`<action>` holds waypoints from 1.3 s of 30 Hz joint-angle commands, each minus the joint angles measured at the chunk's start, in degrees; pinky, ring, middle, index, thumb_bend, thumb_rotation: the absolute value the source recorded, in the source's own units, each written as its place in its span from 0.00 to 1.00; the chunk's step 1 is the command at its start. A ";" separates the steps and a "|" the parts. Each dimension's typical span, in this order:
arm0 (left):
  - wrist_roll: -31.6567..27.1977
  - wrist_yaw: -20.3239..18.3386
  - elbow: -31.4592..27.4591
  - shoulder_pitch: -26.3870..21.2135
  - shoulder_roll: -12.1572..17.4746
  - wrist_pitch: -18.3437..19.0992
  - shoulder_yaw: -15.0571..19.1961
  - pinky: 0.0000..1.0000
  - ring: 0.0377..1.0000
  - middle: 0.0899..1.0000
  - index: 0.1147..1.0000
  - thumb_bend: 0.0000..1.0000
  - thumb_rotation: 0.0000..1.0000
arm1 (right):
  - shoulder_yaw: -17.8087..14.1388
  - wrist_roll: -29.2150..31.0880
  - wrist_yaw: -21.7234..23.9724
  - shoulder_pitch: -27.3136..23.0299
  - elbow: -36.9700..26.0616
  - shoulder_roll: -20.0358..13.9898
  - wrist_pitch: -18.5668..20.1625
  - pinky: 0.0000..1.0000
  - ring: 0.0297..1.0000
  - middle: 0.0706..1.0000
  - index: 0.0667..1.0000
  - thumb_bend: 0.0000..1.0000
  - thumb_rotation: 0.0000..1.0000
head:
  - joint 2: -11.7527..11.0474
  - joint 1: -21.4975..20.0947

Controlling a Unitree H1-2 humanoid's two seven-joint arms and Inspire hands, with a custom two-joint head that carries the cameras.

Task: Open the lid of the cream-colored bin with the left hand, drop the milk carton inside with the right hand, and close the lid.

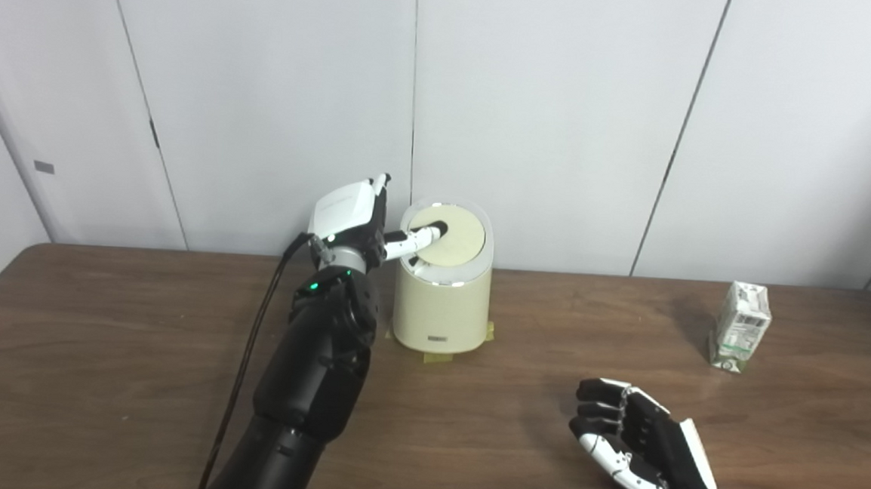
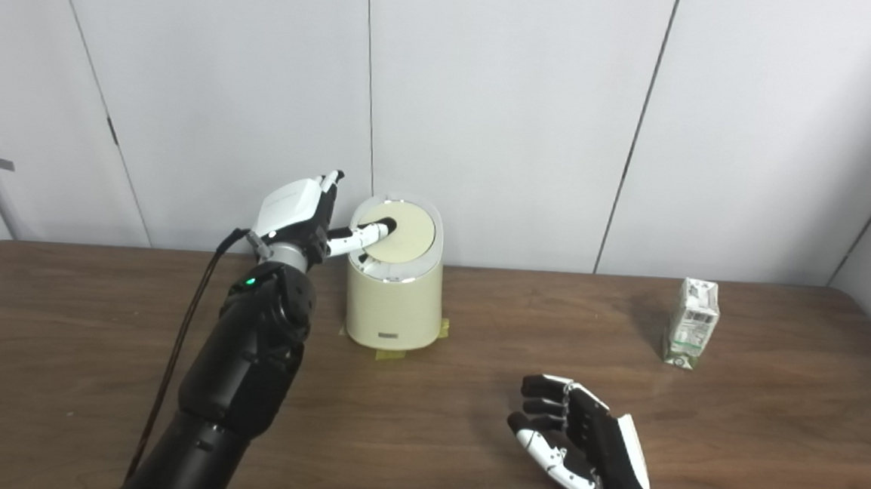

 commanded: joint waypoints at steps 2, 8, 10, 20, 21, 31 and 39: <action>0.76 1.39 -0.92 -4.01 0.43 -0.25 -0.48 1.00 1.00 1.00 1.00 0.70 0.64 | 0.05 -0.11 -0.10 -1.08 -2.29 0.14 -1.03 0.59 0.64 0.65 0.63 0.30 0.31 | 0.13 0.00; 0.40 1.24 -0.73 -3.92 0.63 -0.26 -1.02 1.00 1.00 1.00 1.00 0.75 0.49 | 0.02 0.04 0.00 -1.06 -2.30 0.11 -1.23 0.59 0.64 0.65 0.63 0.29 0.29 | 0.34 -0.07; 0.35 1.30 -0.65 -3.83 0.64 -0.26 -1.10 1.00 1.00 1.00 1.00 0.77 0.46 | 0.06 0.12 0.11 -1.01 -2.49 0.11 -1.02 0.60 0.65 0.66 0.63 0.30 0.30 | 0.44 -0.16; 2.63 3.54 0.64 -3.85 3.11 -0.28 -5.56 1.00 1.00 1.00 1.00 0.97 0.31 | 0.13 0.19 0.06 -1.07 -2.38 0.32 -1.47 0.59 0.65 0.66 0.63 0.29 0.27 | 0.52 -0.26; 3.62 3.78 0.73 -3.90 3.94 -0.31 -7.11 1.00 1.00 1.00 1.00 0.99 0.30 | 0.18 0.01 -0.01 -1.07 -2.38 0.34 -1.61 0.59 0.65 0.66 0.63 0.29 0.27 | 0.51 -0.31; 9.52 7.92 2.76 -3.38 9.61 -0.40 -18.20 1.00 1.00 1.00 1.00 1.00 0.20 | 0.21 0.48 0.34 -0.85 -3.23 0.50 -1.12 0.58 0.64 0.66 0.63 0.29 0.28 | 0.83 -0.41; 9.51 9.83 4.57 -2.81 11.68 -0.58 -21.05 1.00 1.00 1.00 1.00 1.00 0.19 | 0.22 -0.11 0.24 -0.71 -3.65 0.41 -0.29 0.59 0.64 0.65 0.63 0.29 0.25 | 1.07 -0.44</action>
